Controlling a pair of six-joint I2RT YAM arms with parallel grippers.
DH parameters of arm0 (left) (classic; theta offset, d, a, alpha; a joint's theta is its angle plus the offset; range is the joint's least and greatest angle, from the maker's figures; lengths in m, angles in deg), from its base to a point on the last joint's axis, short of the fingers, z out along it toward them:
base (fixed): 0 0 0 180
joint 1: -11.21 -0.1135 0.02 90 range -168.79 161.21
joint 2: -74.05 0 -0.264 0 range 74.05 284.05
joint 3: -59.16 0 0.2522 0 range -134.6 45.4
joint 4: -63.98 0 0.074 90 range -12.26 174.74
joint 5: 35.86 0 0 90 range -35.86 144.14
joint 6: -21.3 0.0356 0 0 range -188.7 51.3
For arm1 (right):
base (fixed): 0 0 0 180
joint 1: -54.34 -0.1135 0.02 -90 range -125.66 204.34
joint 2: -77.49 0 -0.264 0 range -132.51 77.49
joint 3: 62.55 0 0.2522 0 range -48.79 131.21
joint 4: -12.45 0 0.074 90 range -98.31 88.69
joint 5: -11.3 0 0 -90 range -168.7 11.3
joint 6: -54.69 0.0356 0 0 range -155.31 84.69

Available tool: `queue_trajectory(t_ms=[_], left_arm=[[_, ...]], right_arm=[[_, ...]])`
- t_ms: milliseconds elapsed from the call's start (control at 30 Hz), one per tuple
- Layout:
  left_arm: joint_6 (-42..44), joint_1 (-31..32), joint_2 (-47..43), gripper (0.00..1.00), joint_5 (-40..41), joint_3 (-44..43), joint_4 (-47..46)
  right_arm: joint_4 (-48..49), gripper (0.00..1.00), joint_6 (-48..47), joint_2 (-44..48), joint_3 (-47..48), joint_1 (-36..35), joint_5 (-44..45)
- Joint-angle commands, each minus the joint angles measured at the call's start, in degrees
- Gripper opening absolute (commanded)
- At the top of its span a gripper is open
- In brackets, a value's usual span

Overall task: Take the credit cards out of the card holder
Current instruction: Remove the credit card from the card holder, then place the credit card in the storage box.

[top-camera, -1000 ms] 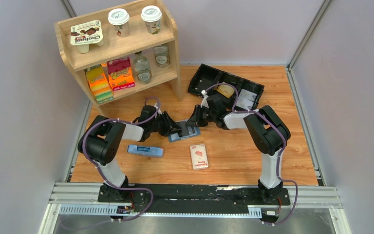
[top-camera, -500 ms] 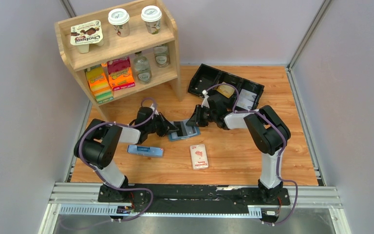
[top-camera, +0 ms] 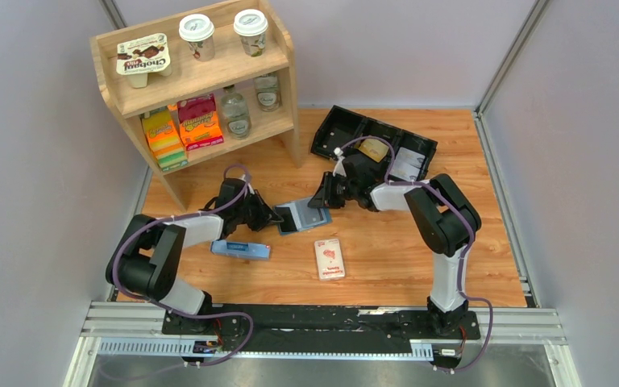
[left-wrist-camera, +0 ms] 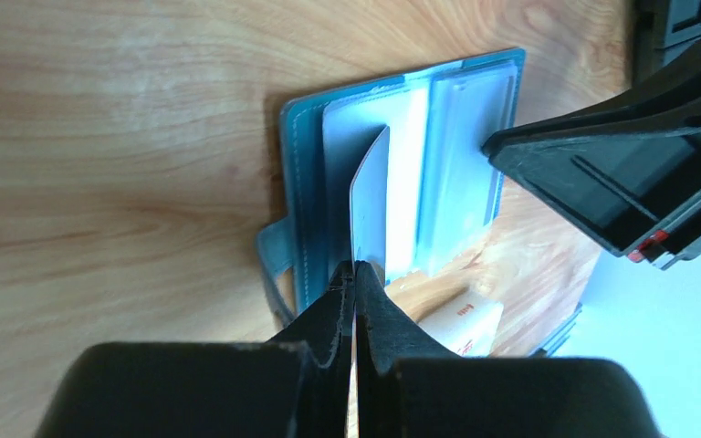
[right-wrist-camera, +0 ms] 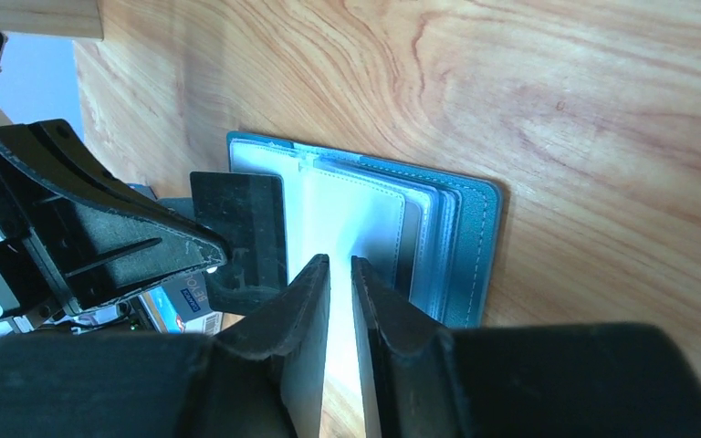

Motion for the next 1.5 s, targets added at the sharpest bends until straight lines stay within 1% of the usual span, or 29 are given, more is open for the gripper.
queue_trajectory(t_ms=[0, 167, 200, 333, 400, 500, 533, 567, 633, 667, 700, 733, 767, 800, 867, 967, 1067, 1167, 1233, 1367, 1467], left_arm=[[4.7, -0.5, -2.9, 0.0, 6.8, -1.0, 12.5], [8.8, -0.5, -4.9, 0.0, 7.4, -3.4, 14.9], [10.1, -0.5, -5.6, 0.0, 7.3, -4.0, 15.3], [14.6, -0.1, -9.9, 0.0, 7.7, -6.0, 15.2], [18.8, 0.8, -12.2, 0.0, 8.2, -7.7, 15.7], [25.9, 4.4, -15.0, 0.0, 11.0, -10.9, 17.1], [29.9, 5.7, -16.3, 0.0, 12.1, -12.2, 17.2], [31.5, 7.1, -16.9, 0.0, 13.7, -12.6, 17.3], [37.8, 10.0, -18.6, 0.0, 17.1, -13.8, 16.9], [39.5, 12.3, -18.9, 0.0, 18.4, -14.6, 16.9], [43.6, 13.6, -19.3, 0.0, 21.5, -15.0, 16.8], [45.6, 16.5, -19.3, 0.0, 23.1, -15.6, 16.6], [49.9, 17.8, -19.2, 0.0, 25.9, -16.3, 16.3], [52.0, 20.3, -19.0, 0.0, 27.1, -16.4, 16.1], [56.4, 23.0, -18.6, 0.0, 30.3, -16.9, 15.4], [61.6, 25.8, -18.0, 0.0, 34.7, -17.2, 14.3], [66.6, 29.1, -17.8, 0.0, 38.0, -17.3, 12.1], [69.7, 31.3, -17.2, 0.0, 39.7, -17.6, 11.3], [71.8, 32.4, -16.6, 0.0, 40.3, -17.8, 8.9], [75.6, 34.6, -15.3, 0.0, 42.4, -18.2, 7.4], [77.4, 35.5, -14.5, 0.0, 44.1, -18.3, 6.2]], right_arm=[[-9.4, 0.24, -3.5, 0.8, 1.7, 0.8, 3.3], [-11.6, 0.28, -3.5, 3.6, 4.7, 0.8, 2.5], [-13.5, 0.29, -3.5, 4.2, 5.3, 0.8, 2.6], [-18.0, 0.37, -2.4, 7.9, 8.1, 0.8, 4.2], [-21.1, 0.44, -0.8, 9.6, 9.6, 0.8, 5.7], [-25.5, 0.48, 2.5, 12.3, 11.3, 0.8, 7.2], [-26.5, 0.5, 3.5, 13.3, 11.6, 0.8, 7.8], [-27.3, 0.53, 4.7, 14.3, 11.6, 0.8, 8.2], [-27.9, 0.59, 6.9, 16.6, 11.4, 0.8, 8.9], [-28.0, 0.62, 8.2, 18.0, 11.2, 0.8, 9.0], [-28.1, 0.64, 9.1, 19.3, 11.1, 0.7, 9.1], [-28.1, 0.65, 10.4, 20.4, 10.9, 0.8, 9.0], [-27.8, 0.67, 11.6, 21.7, 10.8, 0.8, 9.2], [-27.6, 0.68, 12.6, 22.9, 10.6, 0.7, 9.4], [-27.7, 0.71, 14.0, 25.2, 10.4, 0.9, 10.3], [-28.2, 0.72, 15.0, 27.3, 10.5, 0.8, 11.0], [-29.2, 0.72, 15.4, 26.7, 11.1, 0.7, 9.8], [-29.2, 0.73, 15.7, 25.9, 11.1, 0.3, 8.2], [-27.7, 0.72, 16.5, 25.6, 10.2, -0.3, 7.1], [-25.1, 0.69, 18.1, 24.8, 9.6, -1.1, 5.7], [-24.7, 0.64, 18.6, 23.8, 9.9, -1.7, 4.2]])
